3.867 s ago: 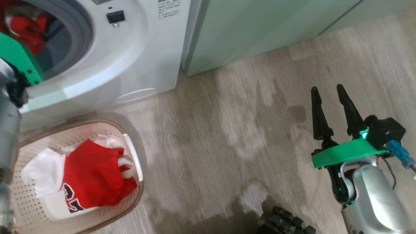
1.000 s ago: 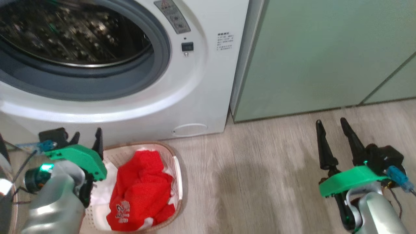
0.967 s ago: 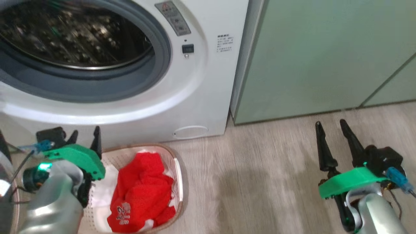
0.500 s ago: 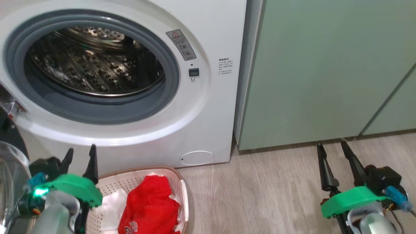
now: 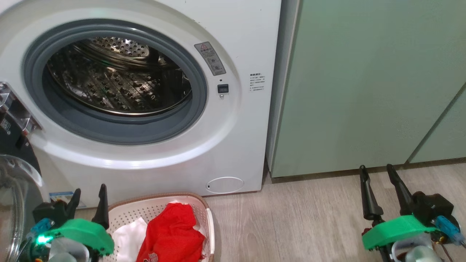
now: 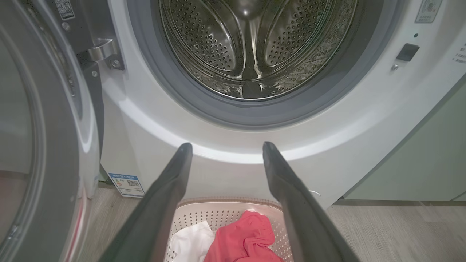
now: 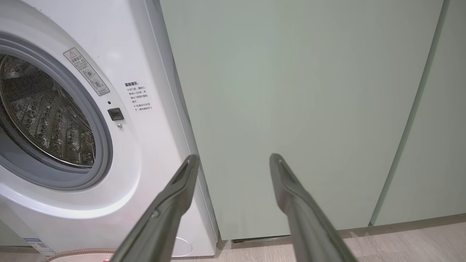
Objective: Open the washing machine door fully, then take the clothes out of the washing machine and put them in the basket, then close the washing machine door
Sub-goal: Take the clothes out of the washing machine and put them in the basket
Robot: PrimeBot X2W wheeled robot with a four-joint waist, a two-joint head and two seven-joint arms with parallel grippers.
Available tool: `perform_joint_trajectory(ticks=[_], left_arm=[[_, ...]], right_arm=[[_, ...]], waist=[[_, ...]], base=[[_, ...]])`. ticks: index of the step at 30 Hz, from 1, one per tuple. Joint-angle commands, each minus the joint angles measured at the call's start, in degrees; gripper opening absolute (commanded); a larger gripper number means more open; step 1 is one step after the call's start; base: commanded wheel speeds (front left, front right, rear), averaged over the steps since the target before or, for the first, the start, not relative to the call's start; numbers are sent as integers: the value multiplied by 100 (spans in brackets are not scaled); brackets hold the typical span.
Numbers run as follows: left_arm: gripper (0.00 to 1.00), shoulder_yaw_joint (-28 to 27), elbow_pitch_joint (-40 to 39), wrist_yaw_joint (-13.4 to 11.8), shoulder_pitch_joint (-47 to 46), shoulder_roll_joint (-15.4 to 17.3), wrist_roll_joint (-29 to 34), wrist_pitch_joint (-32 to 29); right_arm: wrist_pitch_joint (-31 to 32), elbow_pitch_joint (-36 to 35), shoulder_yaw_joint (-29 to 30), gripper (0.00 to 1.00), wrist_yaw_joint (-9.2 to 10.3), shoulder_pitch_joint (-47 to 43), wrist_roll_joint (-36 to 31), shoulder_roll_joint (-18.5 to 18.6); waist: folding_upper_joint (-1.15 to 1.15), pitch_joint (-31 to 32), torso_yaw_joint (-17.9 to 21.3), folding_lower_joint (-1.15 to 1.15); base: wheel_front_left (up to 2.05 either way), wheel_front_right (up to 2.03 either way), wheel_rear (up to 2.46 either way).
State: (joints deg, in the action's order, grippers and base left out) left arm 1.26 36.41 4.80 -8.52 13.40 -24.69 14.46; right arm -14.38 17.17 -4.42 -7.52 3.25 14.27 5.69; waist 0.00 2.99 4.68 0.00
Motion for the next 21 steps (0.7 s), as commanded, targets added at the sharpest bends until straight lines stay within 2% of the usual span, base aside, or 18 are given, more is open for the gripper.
perform_joint_trajectory(ticks=[1,21], left_arm=[[100,-202,-184,-29,-181,134,32,53],[100,-197,-303,-20,-93,116,135,53]], right_arm=[[-62,-189,-84,100,3,101,-53,8],[-62,-82,-2,100,3,39,-26,-27]], waist=[[0,7,-5,0],[0,56,-6,0]], base=[[0,0,0],[0,0,0]])
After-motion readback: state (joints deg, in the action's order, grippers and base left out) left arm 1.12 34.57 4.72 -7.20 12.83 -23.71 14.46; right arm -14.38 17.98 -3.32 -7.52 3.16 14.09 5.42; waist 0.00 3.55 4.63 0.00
